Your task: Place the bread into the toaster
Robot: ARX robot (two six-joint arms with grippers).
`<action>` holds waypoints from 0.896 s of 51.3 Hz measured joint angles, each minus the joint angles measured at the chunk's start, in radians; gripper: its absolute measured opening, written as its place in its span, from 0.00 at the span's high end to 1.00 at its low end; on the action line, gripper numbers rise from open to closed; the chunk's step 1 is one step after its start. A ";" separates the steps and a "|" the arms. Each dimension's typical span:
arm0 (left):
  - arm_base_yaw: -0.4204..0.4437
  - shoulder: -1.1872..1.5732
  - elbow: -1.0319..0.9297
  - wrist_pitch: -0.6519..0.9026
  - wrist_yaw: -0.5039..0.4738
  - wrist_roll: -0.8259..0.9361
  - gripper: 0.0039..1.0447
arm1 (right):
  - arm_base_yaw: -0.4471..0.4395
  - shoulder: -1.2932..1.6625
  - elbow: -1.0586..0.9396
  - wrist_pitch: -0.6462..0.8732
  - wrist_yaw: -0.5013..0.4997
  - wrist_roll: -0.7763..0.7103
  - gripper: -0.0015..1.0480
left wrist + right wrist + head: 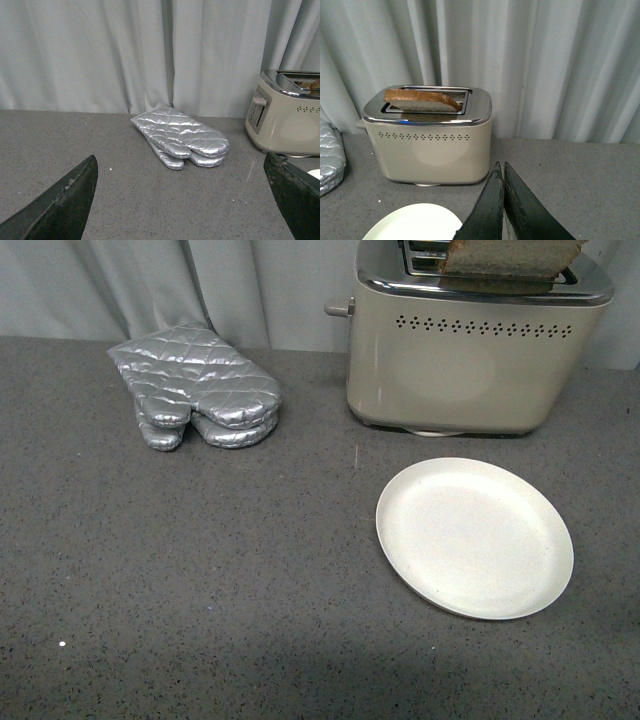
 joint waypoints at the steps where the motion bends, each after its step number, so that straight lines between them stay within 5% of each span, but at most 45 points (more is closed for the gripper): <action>1: 0.000 0.000 0.000 0.000 0.000 0.000 0.06 | -0.006 -0.018 -0.010 -0.010 -0.005 0.000 0.99; 11: 0.000 0.000 0.000 0.000 0.000 0.000 0.06 | -0.110 -0.159 -0.057 -0.098 -0.106 0.001 0.99; 46: 0.000 0.000 0.000 0.000 0.000 0.000 0.06 | -0.114 -0.470 -0.116 -0.335 -0.112 0.001 0.99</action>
